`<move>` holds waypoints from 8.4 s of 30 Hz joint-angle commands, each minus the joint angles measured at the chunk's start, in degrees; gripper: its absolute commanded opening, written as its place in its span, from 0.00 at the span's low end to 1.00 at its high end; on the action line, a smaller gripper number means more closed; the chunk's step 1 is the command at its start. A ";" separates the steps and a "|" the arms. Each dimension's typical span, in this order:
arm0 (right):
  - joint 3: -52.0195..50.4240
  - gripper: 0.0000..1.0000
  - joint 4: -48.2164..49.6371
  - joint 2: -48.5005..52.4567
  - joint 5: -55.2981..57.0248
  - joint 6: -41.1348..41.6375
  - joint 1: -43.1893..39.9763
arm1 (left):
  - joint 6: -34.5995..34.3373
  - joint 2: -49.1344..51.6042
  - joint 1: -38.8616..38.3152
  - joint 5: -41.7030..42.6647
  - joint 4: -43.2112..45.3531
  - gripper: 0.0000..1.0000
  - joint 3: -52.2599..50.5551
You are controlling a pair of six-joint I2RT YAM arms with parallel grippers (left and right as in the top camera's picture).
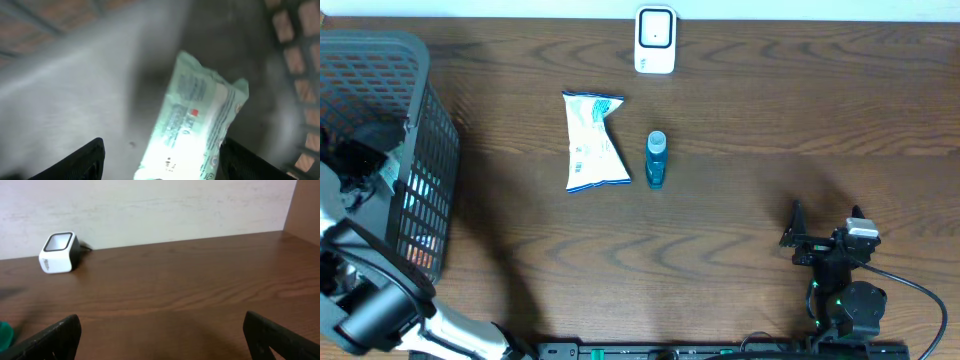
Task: Scan the item barcode
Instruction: 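Reach the left gripper into the basket and grasp the green wipes pack, then lift the green wipes pack out and carry it toward the scanner, then set the wipes pack beside the teal bottle, release, then move the left gripper back into the basket above the dark green box, then grasp the dark green Zam-Buk box with the left gripper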
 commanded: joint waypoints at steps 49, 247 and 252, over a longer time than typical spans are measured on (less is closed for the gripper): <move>-0.04 0.99 -0.33 -0.07 -0.48 -0.68 0.26 | -5.55 -41.40 -3.19 9.44 4.59 0.07 0.74; -0.04 0.99 -0.33 -0.07 -0.46 -0.70 0.26 | -24.76 9.44 2.08 -30.58 -19.30 0.71 -4.83; -0.04 0.99 -0.33 -0.07 -0.48 -0.68 0.26 | -24.09 9.44 2.45 -30.56 -19.30 0.70 -4.83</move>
